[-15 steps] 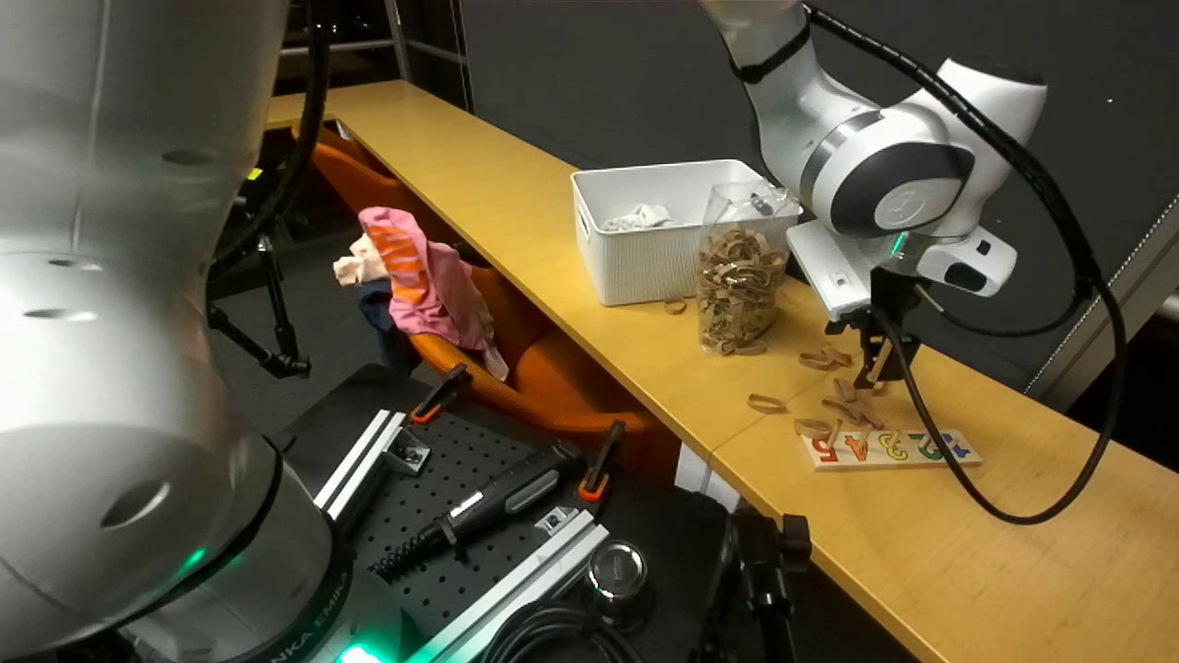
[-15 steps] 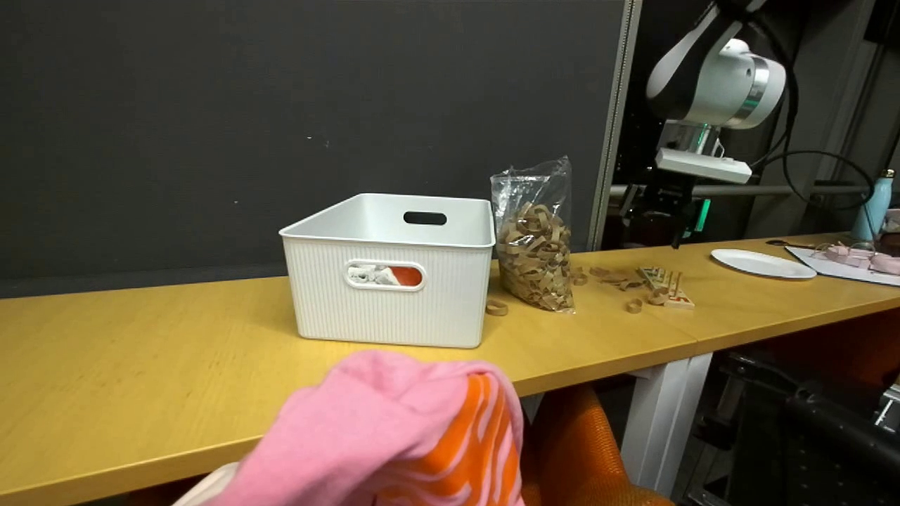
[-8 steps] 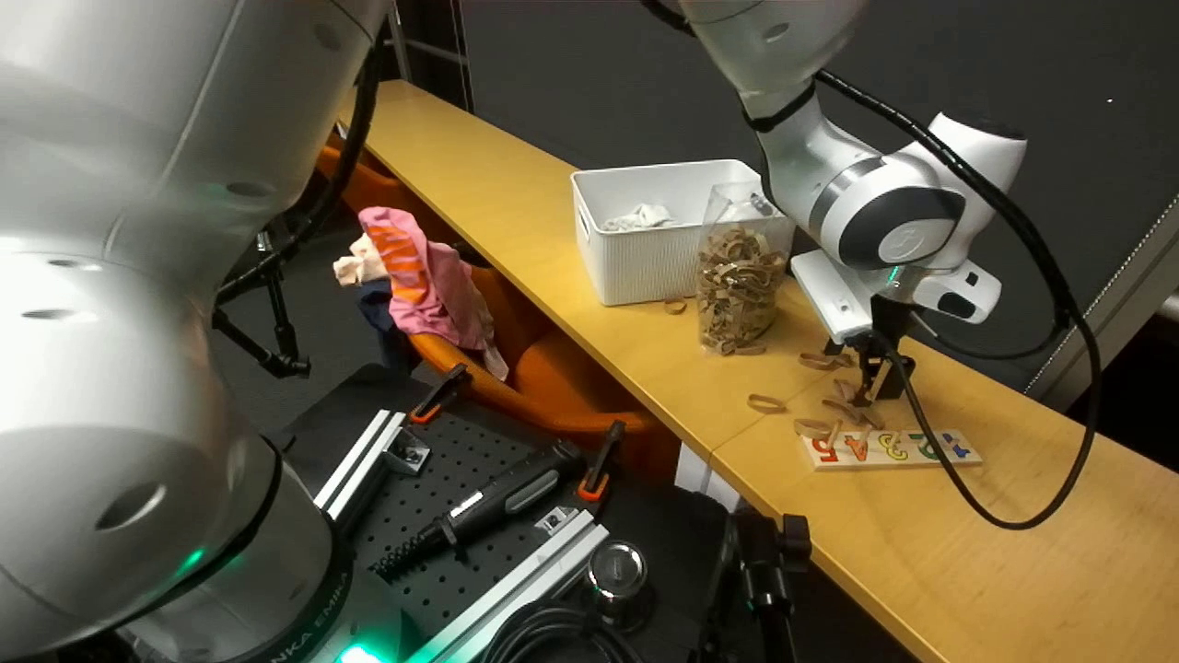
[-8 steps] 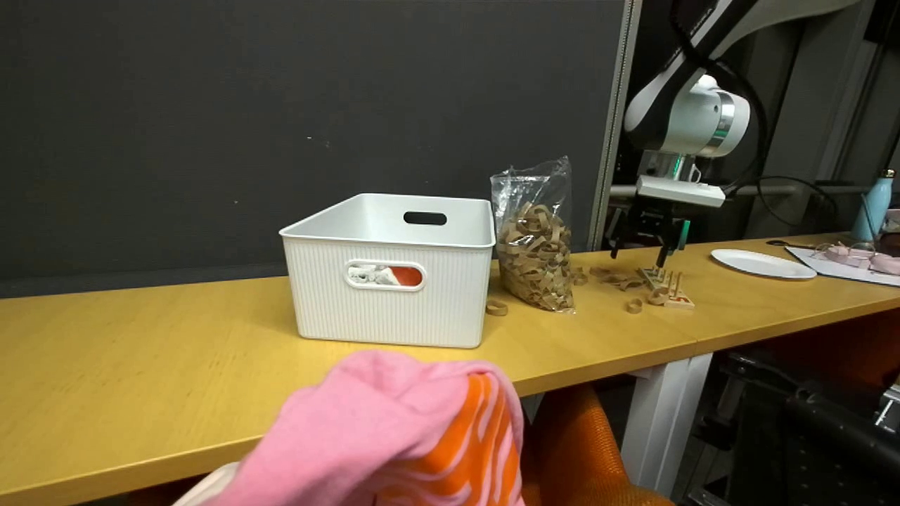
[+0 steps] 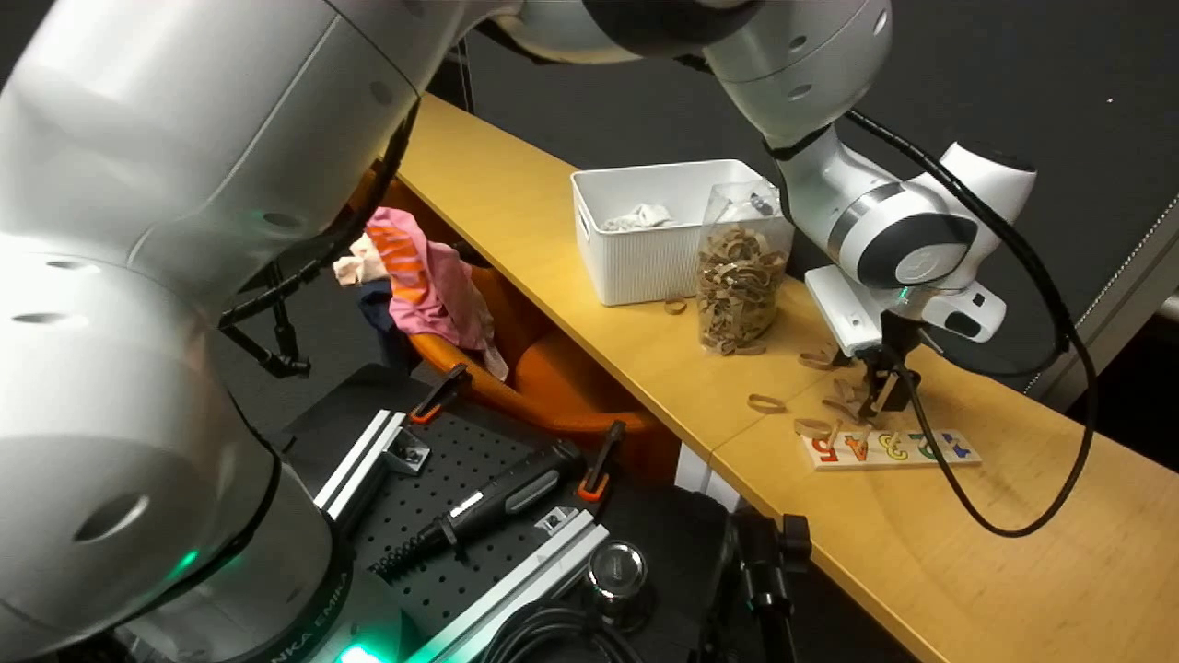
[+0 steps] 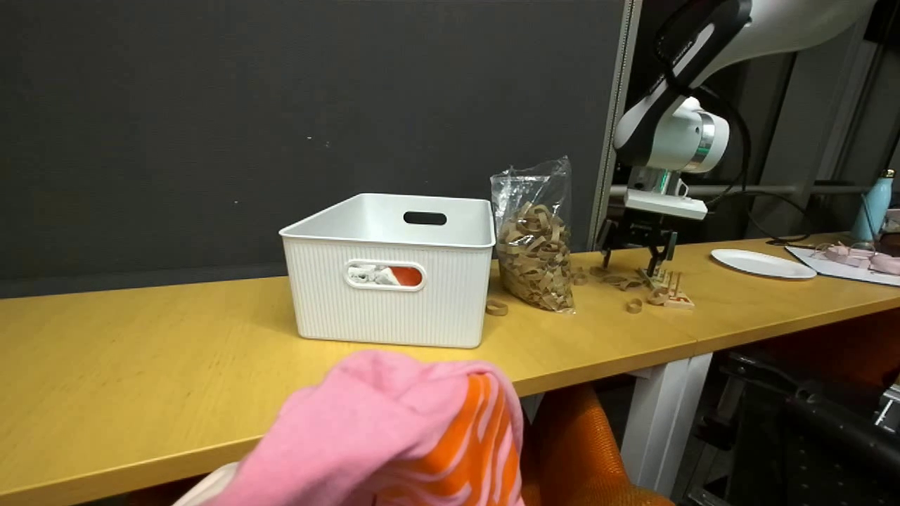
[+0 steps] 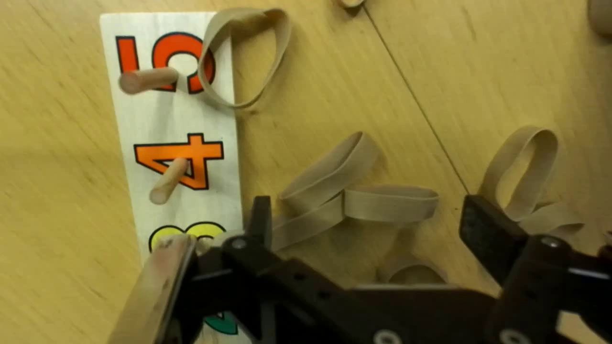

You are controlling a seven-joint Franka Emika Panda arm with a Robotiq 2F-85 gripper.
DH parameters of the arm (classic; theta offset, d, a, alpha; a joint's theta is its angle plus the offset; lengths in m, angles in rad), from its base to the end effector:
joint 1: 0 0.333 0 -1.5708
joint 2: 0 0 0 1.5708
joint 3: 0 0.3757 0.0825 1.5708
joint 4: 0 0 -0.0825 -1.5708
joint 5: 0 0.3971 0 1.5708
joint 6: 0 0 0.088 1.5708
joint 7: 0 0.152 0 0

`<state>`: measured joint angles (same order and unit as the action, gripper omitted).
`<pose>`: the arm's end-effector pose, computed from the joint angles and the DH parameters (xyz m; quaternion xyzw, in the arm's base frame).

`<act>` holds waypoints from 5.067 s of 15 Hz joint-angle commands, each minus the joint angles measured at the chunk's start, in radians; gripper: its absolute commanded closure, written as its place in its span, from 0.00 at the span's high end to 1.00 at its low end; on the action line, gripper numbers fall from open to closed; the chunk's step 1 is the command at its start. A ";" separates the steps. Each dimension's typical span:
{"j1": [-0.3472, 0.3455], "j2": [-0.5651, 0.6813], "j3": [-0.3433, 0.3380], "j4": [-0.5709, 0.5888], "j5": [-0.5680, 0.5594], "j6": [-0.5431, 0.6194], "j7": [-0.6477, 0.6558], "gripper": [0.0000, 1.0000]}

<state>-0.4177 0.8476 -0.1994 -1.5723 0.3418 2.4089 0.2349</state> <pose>0.6302 -0.4079 0.1325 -0.8674 0.4959 -0.0151 0.0381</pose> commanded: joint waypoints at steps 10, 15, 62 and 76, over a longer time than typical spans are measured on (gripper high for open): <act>-0.022 0.140 0.019 0.213 0.006 -0.124 0.047 0.40; -0.016 0.121 0.017 0.198 0.005 -0.128 0.049 0.02; 0.024 0.376 -0.015 0.707 -0.094 -0.542 0.399 1.00; 0.046 0.401 -0.014 0.758 -0.131 -0.432 0.379 1.00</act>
<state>-0.3706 1.2389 -0.2091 -0.8403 0.2194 1.9627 0.6282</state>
